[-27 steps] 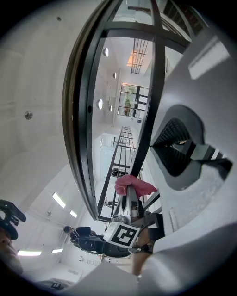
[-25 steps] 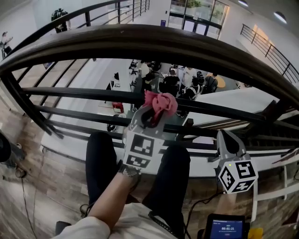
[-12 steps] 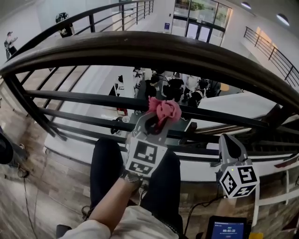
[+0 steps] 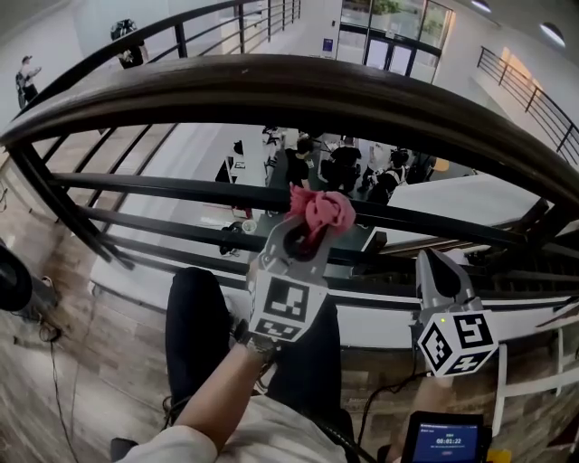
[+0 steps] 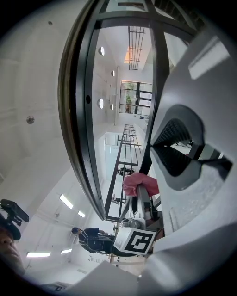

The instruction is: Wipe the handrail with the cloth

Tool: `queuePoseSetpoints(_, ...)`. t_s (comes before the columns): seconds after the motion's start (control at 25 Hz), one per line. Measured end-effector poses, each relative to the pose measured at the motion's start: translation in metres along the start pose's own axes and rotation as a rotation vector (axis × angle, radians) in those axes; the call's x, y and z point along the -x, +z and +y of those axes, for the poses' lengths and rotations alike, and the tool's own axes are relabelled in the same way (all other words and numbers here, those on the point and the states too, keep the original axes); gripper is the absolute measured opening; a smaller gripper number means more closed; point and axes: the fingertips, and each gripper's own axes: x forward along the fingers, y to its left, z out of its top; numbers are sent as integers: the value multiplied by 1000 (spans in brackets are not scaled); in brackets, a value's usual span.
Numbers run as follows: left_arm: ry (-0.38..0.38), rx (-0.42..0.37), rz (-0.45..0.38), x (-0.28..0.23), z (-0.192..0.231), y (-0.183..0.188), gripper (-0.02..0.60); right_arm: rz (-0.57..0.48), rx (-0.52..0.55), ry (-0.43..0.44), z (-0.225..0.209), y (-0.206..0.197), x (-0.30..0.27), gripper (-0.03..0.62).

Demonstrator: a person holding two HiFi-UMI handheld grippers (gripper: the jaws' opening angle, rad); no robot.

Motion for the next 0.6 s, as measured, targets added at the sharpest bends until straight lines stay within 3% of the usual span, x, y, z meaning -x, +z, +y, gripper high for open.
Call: queuePoseSetpoints(0.6, 71, 53, -2, 21, 40, -9, 69, -23, 5, 53, 35, 17, -27, 3)
